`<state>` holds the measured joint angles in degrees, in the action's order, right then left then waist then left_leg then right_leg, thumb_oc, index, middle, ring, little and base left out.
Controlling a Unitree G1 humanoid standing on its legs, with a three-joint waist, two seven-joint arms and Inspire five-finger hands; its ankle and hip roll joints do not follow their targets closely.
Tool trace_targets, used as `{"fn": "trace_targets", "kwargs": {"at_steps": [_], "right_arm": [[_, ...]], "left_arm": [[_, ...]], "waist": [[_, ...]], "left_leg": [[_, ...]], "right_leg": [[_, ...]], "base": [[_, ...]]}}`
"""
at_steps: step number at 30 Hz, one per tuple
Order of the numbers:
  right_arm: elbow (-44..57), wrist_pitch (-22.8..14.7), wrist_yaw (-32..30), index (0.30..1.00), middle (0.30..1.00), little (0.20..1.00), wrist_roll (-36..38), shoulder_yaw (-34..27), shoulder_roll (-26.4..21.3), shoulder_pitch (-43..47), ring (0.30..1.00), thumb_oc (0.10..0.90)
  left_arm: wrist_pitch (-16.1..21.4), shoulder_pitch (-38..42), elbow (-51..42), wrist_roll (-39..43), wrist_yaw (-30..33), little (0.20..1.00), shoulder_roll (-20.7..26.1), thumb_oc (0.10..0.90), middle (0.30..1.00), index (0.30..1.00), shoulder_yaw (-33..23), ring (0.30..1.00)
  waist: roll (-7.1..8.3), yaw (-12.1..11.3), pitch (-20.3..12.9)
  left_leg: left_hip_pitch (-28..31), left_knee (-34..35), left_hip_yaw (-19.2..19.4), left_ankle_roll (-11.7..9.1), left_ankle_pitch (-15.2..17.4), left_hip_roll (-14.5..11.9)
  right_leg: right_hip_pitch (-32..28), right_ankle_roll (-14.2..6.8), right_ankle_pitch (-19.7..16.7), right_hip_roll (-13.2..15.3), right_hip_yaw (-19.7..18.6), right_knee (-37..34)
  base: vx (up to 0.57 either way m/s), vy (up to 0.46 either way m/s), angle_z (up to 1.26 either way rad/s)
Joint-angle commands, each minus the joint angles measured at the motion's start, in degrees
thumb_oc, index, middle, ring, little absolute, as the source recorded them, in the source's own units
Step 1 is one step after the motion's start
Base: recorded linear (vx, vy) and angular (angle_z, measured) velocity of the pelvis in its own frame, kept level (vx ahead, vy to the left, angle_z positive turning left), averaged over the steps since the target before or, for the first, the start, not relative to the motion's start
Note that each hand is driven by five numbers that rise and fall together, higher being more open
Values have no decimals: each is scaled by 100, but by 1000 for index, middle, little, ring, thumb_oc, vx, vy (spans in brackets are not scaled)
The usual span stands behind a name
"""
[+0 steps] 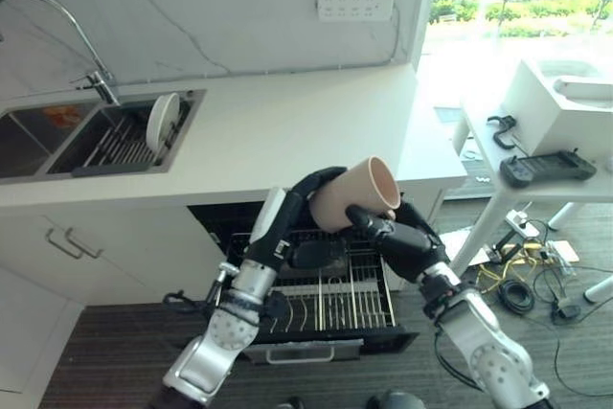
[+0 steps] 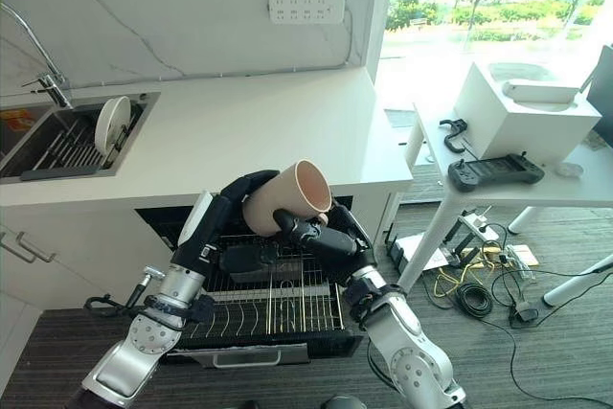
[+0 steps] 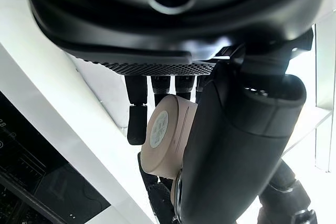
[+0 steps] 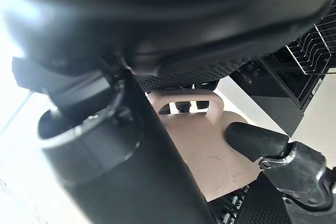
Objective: Place the dishes in the dishwasher.
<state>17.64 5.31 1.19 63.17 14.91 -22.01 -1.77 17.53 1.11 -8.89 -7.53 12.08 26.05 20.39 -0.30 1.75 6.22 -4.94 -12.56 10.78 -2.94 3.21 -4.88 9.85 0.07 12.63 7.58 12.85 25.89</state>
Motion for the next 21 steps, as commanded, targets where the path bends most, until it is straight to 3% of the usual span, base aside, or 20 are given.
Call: {"fn": "trace_targets", "kwargs": {"at_steps": [1,5,6,7,8,21], "right_arm": [[971,-435,258,900,900,900,144,-115,257,576,900,800],[1017,-358,291,900,900,900,655,-100,314,588,900,800],[960,-464,232,472,472,472,923,-69,374,587,472,515],[952,-481,241,439,439,439,955,-65,388,583,439,493],[951,-564,238,300,300,300,1000,-41,429,572,300,400],[941,-918,115,300,300,300,984,-69,591,468,300,400]], "left_arm": [[456,713,-488,100,159,300,127,400,300,300,30,300],[436,717,-446,157,-1,300,108,400,300,300,118,300],[437,712,-384,203,-139,300,109,400,300,300,194,300],[436,709,-382,204,-173,300,112,400,300,300,204,300],[432,698,-380,216,-248,300,120,400,300,300,258,300],[504,704,-440,454,-875,300,187,400,300,300,532,300]], "waist": [[224,125,-239],[228,121,-241],[226,114,-243],[224,114,-241],[221,119,-239],[168,209,-246]], "left_leg": [[96,-463,-121,95,878,-128],[83,-463,-112,89,867,-136],[79,-463,-112,95,870,-137],[80,-463,-109,96,870,-139],[82,-463,-103,95,867,-144],[102,-463,-26,88,852,-185]], "right_leg": [[-674,-822,-405,268,-251,-870],[-664,-826,-410,272,-247,-870],[-661,-827,-406,270,-246,-870],[-662,-826,-407,271,-243,-870],[-663,-826,-407,269,-242,-870],[-634,-833,-425,255,-266,-870]], "base": [[0,0,0],[0,0,0],[0,0,0],[0,0,0],[0,0,0],[-1,1,-1]]}}
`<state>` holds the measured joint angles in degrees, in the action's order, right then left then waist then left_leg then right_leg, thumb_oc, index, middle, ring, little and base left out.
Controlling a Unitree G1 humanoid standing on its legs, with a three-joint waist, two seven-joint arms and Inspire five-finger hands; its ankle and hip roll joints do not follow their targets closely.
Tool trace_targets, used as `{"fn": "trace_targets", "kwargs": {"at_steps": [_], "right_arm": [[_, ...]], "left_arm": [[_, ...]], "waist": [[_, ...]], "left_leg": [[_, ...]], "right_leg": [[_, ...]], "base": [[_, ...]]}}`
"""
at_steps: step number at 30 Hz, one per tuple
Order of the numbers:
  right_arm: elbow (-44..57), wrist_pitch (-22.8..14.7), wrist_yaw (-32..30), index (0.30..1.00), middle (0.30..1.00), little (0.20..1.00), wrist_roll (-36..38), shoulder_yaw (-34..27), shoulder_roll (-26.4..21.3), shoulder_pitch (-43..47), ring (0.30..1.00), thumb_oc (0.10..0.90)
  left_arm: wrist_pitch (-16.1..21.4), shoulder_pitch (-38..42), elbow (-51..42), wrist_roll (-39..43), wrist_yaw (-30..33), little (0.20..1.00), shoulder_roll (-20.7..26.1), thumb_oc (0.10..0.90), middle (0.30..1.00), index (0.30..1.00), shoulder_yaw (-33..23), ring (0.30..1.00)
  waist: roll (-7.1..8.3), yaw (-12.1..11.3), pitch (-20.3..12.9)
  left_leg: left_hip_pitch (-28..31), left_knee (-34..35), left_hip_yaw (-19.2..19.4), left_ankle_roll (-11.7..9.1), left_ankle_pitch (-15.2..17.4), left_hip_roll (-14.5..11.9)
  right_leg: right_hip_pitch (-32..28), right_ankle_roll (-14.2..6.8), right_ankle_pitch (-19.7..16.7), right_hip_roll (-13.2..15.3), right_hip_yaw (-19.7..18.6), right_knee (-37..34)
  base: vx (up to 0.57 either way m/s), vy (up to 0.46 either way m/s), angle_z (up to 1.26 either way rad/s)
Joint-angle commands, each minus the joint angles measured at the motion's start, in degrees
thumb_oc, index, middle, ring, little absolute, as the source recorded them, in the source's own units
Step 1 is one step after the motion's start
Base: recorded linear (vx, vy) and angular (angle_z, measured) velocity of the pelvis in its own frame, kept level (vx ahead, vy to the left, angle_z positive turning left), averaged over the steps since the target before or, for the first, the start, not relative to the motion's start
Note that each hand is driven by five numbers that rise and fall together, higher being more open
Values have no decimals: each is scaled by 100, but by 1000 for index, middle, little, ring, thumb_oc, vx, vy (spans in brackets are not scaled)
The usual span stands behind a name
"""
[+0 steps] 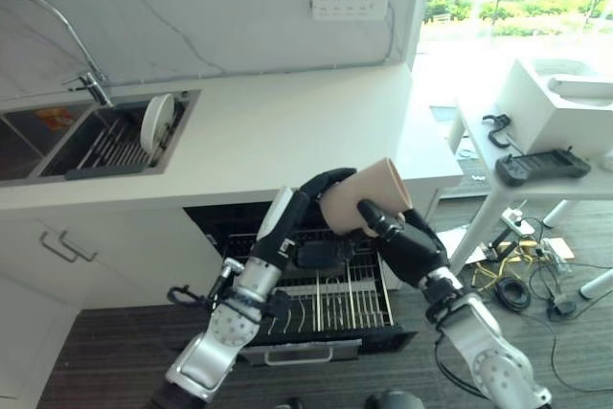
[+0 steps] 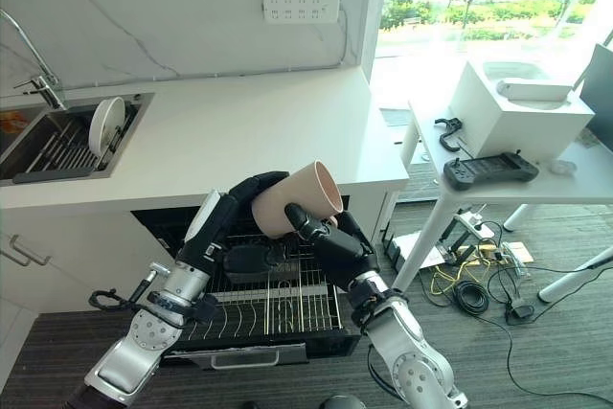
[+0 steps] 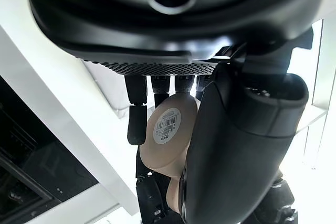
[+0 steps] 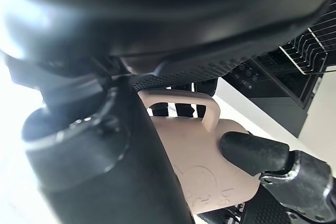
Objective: Place the dishes in the dishwasher.
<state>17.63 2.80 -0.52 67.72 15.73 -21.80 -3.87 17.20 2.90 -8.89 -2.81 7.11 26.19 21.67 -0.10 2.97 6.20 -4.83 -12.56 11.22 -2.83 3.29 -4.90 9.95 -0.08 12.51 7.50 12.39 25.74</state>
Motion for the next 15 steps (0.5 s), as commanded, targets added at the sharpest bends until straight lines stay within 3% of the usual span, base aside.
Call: {"fn": "trace_targets", "kwargs": {"at_steps": [1,6,7,8,9,15], "right_arm": [[942,-681,273,300,300,300,506,-148,572,673,300,400],[876,-768,138,300,300,300,159,-239,539,645,300,400],[877,-772,114,300,300,300,177,-257,532,640,300,400],[855,-777,117,300,300,300,181,-285,537,627,300,400],[841,-786,112,300,300,300,177,-319,533,611,300,400],[818,-885,96,300,300,300,144,-590,548,480,300,400]], "left_arm": [[539,532,-439,3,-402,300,177,400,300,300,405,300],[484,532,-470,215,-519,300,223,400,300,300,380,300],[463,519,-465,237,-506,333,224,422,333,333,350,333],[467,494,-446,272,-504,571,237,580,571,571,309,571],[484,458,-433,288,-479,900,254,800,900,900,255,900],[549,272,-465,465,-275,900,304,800,900,900,-247,900]], "waist": [[148,89,-243],[128,112,-233],[125,111,-230],[120,108,-229],[113,105,-228],[98,47,-213]], "left_leg": [[89,-463,-69,76,843,-183],[84,-463,-63,67,840,-193],[85,-463,-62,64,836,-198],[84,-463,-63,61,834,-198],[84,-463,-68,60,831,-197],[74,-463,-131,57,825,-173]], "right_leg": [[-641,-817,-415,262,-223,-855],[-624,-818,-412,259,-227,-855],[-625,-817,-414,262,-225,-855],[-626,-816,-414,263,-224,-855],[-630,-813,-414,264,-219,-855],[-661,-796,-404,287,-159,-855]], "base": [[-11,9,-13],[-15,8,-8],[0,0,0],[0,0,0],[0,0,0],[0,0,0]]}}
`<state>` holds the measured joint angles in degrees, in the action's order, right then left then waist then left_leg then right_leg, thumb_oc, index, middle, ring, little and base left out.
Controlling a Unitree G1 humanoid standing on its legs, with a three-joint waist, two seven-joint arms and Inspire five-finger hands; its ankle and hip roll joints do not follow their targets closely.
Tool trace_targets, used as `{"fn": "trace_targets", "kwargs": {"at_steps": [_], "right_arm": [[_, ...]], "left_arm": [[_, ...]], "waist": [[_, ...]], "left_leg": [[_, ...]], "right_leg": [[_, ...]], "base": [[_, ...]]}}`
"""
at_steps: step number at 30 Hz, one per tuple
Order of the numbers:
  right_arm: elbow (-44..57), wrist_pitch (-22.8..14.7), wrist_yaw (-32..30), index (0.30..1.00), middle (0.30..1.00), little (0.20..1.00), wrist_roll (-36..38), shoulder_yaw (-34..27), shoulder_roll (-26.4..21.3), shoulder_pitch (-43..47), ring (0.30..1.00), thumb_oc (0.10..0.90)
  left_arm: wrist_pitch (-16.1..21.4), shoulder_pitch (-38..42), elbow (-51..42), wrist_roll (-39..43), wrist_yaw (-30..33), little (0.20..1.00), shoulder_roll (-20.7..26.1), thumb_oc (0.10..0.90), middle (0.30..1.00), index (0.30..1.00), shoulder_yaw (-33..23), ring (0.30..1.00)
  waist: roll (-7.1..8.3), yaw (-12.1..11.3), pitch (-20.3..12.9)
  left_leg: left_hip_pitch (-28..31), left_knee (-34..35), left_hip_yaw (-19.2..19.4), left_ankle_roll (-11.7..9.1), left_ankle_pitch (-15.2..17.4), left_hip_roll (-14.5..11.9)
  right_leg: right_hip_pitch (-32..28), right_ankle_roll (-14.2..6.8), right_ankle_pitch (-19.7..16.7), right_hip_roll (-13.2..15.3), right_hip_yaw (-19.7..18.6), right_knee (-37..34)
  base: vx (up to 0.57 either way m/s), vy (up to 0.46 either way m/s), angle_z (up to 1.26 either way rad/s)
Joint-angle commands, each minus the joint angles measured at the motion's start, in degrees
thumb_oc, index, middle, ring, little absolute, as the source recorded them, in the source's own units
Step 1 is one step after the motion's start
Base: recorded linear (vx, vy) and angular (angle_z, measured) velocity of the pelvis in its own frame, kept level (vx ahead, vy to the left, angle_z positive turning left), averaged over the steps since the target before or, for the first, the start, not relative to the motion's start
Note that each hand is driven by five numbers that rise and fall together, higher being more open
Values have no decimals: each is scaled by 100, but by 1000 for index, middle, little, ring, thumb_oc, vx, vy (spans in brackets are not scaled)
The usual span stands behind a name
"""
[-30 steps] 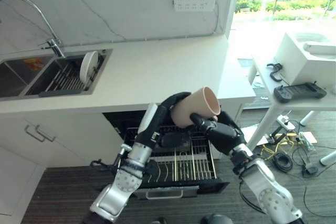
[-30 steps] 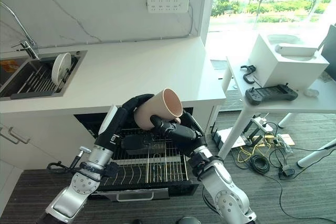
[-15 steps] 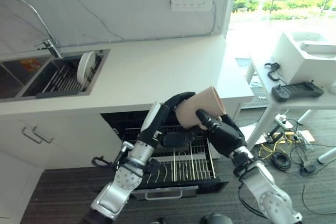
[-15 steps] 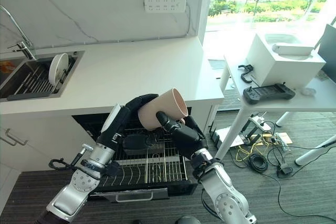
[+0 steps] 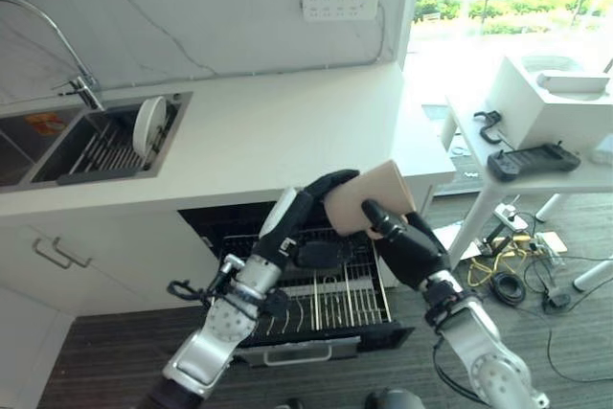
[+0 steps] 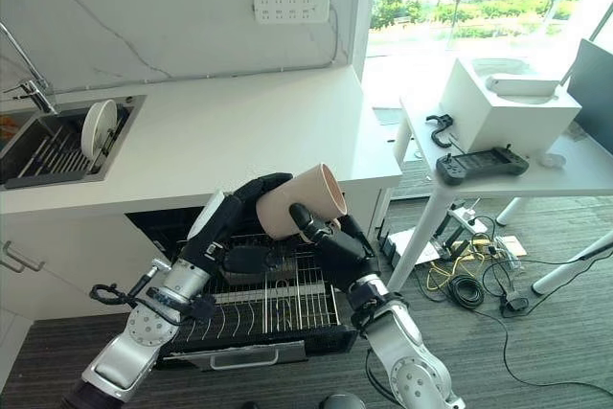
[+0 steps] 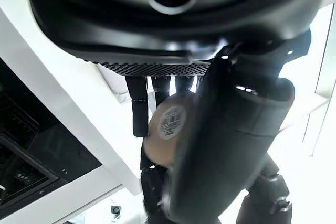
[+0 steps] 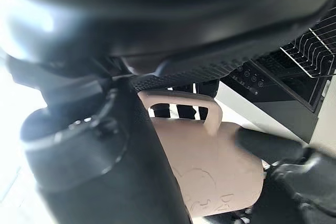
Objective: Place the dishes in the dishwasher.
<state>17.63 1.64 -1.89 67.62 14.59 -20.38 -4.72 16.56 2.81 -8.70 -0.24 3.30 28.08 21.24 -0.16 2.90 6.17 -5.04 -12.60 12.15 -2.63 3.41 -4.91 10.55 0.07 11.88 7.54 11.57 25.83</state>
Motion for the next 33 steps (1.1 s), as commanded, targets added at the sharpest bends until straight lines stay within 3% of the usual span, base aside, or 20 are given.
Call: {"fn": "trace_targets", "kwargs": {"at_steps": [1,4,16,20,22,23,24,25,33], "right_arm": [[816,-790,216,300,300,300,137,-511,409,549,300,400],[747,-851,140,300,300,300,-63,-806,433,476,300,400],[642,-940,97,300,300,300,-123,-1266,452,408,300,400],[579,-857,79,300,300,300,-257,-1322,508,389,300,400],[559,-780,96,300,300,300,-242,-1327,496,396,300,400],[589,-690,78,300,300,300,-217,-1317,469,401,300,400],[589,-690,78,300,300,300,-217,-1317,469,401,300,400],[619,-602,123,300,300,300,-187,-1307,388,383,300,400],[603,-631,300,300,300,300,-169,-1236,134,306,300,400]], "left_arm": [[620,251,-498,249,133,900,125,800,900,900,-278,900],[652,78,-507,316,349,900,118,800,900,900,-775,900],[502,-322,-314,396,681,900,195,800,900,900,-1711,900],[-255,-461,-82,1222,325,900,36,800,900,900,-1833,900],[-487,-490,7,1208,238,900,-5,800,900,900,-1797,900],[-790,-527,110,1112,15,900,-8,800,900,900,-1703,900],[-790,-527,110,1112,15,900,-8,800,900,900,-1703,900],[-1192,-572,280,839,-340,900,82,800,900,900,-1519,900],[-1864,-614,481,807,-853,900,461,800,900,900,-1325,900]], "waist": [[104,45,-211],[92,-15,-211],[89,-141,-232],[79,-194,-221],[76,-202,-210],[71,-208,-193],[71,-208,-193],[54,-192,-177],[-39,-142,-53]], "left_leg": [[88,-459,-234,34,810,-170],[68,-459,-293,24,787,-154],[22,-459,-401,-2,750,-129],[4,-459,-441,-12,729,-125],[-1,-459,-442,-14,725,-129],[-9,-459,-449,-16,715,-132],[-9,-459,-449,-16,715,-132],[-19,-459,-438,-21,709,-141],[-62,-459,-378,-42,655,-199]], "right_leg": [[-722,-811,-338,288,-67,-864],[-744,-790,-333,310,-12,-864],[-790,-763,-279,341,88,-864],[-820,-751,-254,345,136,-864],[-826,-750,-251,349,154,-864],[-830,-744,-246,350,169,-864],[-830,-744,-246,350,169,-864],[-827,-747,-235,345,177,-864],[-790,-762,-217,310,156,-864]], "base": [[0,0,0],[0,0,0],[1,11,6],[16,20,8],[6,9,17],[0,5,11],[-1,17,6],[0,0,0],[0,0,0]]}}
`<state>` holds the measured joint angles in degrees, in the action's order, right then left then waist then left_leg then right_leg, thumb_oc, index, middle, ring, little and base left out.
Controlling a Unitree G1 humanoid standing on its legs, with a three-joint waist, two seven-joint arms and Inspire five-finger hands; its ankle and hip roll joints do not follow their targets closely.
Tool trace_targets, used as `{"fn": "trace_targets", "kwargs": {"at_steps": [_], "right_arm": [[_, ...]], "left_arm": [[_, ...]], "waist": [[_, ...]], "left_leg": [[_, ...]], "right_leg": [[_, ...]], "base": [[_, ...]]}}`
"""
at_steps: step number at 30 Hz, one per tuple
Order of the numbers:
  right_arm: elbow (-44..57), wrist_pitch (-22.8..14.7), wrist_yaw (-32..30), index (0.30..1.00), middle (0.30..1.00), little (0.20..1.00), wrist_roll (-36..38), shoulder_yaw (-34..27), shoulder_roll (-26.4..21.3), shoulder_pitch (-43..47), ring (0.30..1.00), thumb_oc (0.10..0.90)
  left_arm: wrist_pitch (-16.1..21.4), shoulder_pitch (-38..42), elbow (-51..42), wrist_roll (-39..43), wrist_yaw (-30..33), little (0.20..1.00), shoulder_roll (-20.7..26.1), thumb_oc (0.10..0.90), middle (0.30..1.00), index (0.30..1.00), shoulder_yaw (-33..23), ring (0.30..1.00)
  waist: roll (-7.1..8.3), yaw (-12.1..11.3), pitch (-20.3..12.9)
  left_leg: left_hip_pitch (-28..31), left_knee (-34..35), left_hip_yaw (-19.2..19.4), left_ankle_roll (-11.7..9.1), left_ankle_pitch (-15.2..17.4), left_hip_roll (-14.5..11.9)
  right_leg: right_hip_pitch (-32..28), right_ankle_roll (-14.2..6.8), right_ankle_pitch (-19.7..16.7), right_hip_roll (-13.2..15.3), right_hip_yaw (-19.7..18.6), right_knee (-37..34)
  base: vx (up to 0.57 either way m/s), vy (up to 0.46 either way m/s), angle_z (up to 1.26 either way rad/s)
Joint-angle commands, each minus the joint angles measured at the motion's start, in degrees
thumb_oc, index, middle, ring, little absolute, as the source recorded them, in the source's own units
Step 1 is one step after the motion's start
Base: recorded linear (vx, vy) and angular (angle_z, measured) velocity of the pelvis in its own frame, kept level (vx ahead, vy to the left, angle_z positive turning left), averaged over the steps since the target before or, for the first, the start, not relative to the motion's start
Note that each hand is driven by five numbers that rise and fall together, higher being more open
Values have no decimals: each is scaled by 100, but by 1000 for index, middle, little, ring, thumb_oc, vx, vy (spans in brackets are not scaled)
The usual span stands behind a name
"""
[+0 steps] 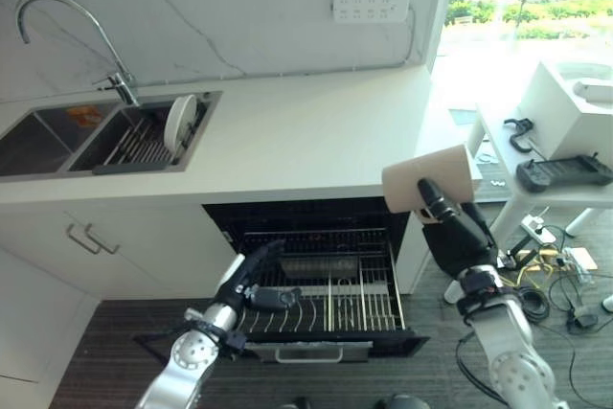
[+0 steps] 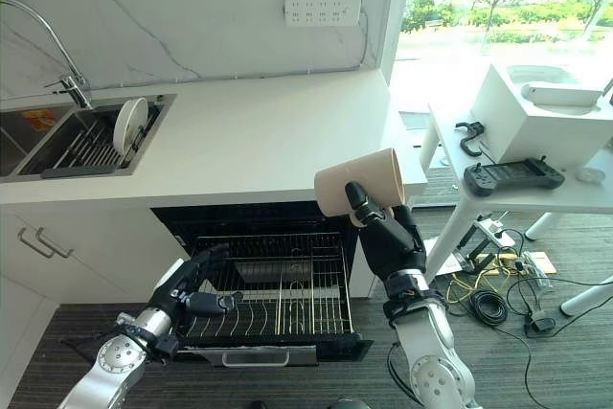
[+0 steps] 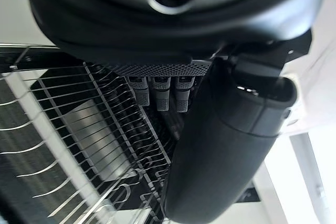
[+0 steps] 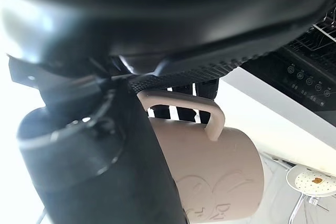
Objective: Place the dishes in the dishwasher.
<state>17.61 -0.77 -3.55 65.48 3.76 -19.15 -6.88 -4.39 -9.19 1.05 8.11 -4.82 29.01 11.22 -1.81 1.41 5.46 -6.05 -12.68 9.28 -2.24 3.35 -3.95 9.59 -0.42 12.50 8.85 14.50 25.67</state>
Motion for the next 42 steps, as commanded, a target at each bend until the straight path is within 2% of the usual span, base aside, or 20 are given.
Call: {"fn": "trace_targets", "kwargs": {"at_steps": [1,3,5,9,12,13,16,18,20,21,22,23,25,26,28,30,32,36,42], "right_arm": [[595,-404,483,300,300,300,46,-150,4,515,300,400],[595,-440,508,300,300,300,39,-143,-9,498,300,400],[605,-470,507,300,300,300,72,-147,-44,507,300,400],[569,-479,488,300,300,300,23,-39,-48,633,300,400],[577,-412,392,300,300,300,56,-18,-98,757,300,400],[592,-371,368,300,300,300,79,-18,-123,795,300,400],[629,-307,343,300,300,300,38,-31,-123,793,300,400],[627,-265,350,300,300,300,27,-47,-106,793,300,400],[647,-211,303,300,300,300,-4,-19,-97,832,300,400],[651,-189,285,300,300,300,10,-19,-111,858,300,400],[658,-142,265,300,300,300,37,-22,-131,896,300,400],[608,-148,303,300,300,300,8,25,-120,913,300,400],[514,-143,398,300,300,300,8,80,-133,933,300,400],[493,-144,398,300,300,300,51,122,-191,960,300,400],[462,-191,368,300,300,300,145,205,-323,1000,300,400],[427,-193,382,300,300,300,187,208,-367,1021,300,400],[295,-262,465,300,300,300,267,221,-454,1034,300,400],[28,-311,741,300,300,300,368,211,-539,1017,300,400],[-55,-181,894,300,300,300,391,75,-545,949,300,400]], "left_arm": [[205,588,-480,-34,-49,900,374,800,900,900,-307,900],[155,595,-450,-117,-43,900,402,800,900,900,-278,900],[-88,610,-399,-113,6,900,412,800,900,900,-238,900],[-590,790,7,-722,283,900,411,800,900,900,3,900],[-971,1053,380,-1380,28,900,539,800,900,900,269,900],[-1228,1212,512,-1725,-431,900,659,800,900,900,459,900],[-1748,1324,502,-1933,-1132,900,802,800,900,900,622,900],[-1945,1338,512,-2080,-1553,900,860,800,900,900,700,900],[-2314,1431,556,-2138,-2443,900,925,800,900,900,922,900],[-2368,1476,563,-1966,-2822,900,942,800,900,900,1016,900],[-2555,1522,489,-1434,-3584,900,882,800,900,900,1156,900],[-2779,1571,452,-1127,-4038,900,767,800,900,900,1301,900],[-2891,1676,520,-1050,-4551,900,764,800,900,900,1542,900],[-2979,1735,555,-1051,-5047,900,870,800,900,900,1700,900],[-2944,1781,609,-973,-5864,900,1016,800,900,900,1837,900],[-2885,1806,601,-840,-6304,900,1061,800,900,900,1883,900],[-2977,1763,231,-90,-7477,900,1105,800,900,900,1835,900],[-3040,1657,-55,616,-8081,900,1017,800,900,900,1800,900],[-3124,1411,-353,787,-8505,900,900,800,900,900,1639,900]], "waist": [[126,10,21],[121,18,31],[115,33,41],[97,91,46],[85,157,35],[69,213,33],[29,278,15],[11,309,4],[-19,377,-7],[-25,403,-5],[-36,447,-3],[-60,487,-2],[-92,561,-11],[-109,610,-21],[-126,656,-40],[-131,674,-40],[-134,692,-44],[-124,734,-52],[-110,733,-77]], "left_leg": [[40,-451,-88,-81,661,-297],[42,-451,-76,-86,662,-305],[47,-451,-66,-90,661,-313],[80,-451,-44,-89,663,-329],[110,-451,-15,-91,676,-343],[133,-451,14,-91,680,-355],[170,-451,46,-82,700,-356],[189,-451,70,-79,708,-363],[223,-451,108,-69,723,-367],[233,-451,121,-66,728,-368],[247,-451,149,-63,738,-371],[260,-451,179,-55,752,-376],[284,-451,223,-49,773,-381],[302,-451,246,-47,788,-375],[321,-451,275,-37,810,-363],[328,-451,291,-37,815,-363],[332,-451,312,-44,831,-357],[349,-451,341,-48,862,-350],[335,-451,329,-43,875,-328]], "right_leg": [[-693,-715,-278,178,-137,-848],[-692,-720,-275,176,-137,-848],[-687,-718,-276,169,-145,-848],[-697,-717,-273,145,-184,-848],[-702,-730,-264,128,-229,-848],[-704,-747,-269,120,-257,-848],[-700,-770,-267,101,-301,-848],[-698,-778,-269,94,-322,-848],[-693,-788,-270,73,-371,-848],[-689,-792,-271,64,-395,-848],[-679,-797,-278,52,-423,-848],[-673,-800,-281,41,-440,-848],[-667,-809,-280,29,-479,-848],[-664,-812,-272,16,-514,-848],[-662,-808,-258,-2,-555,-848],[-665,-810,-256,-6,-566,-848],[-662,-803,-264,-11,-589,-848],[-671,-784,-267,-23,-638,-848],[-671,-764,-263,-7,-642,-848]], "base": [[0,0,0],[0,0,0],[0,0,0],[0,0,0],[7,0,-1],[23,-1,-7],[26,2,-14],[24,6,-14],[13,3,-2],[13,5,-8],[7,13,-16],[8,18,-23],[19,26,-17],[21,28,-4],[19,27,-17],[8,12,-18],[0,9,-8],[0,0,0],[-7,12,-6]]}}
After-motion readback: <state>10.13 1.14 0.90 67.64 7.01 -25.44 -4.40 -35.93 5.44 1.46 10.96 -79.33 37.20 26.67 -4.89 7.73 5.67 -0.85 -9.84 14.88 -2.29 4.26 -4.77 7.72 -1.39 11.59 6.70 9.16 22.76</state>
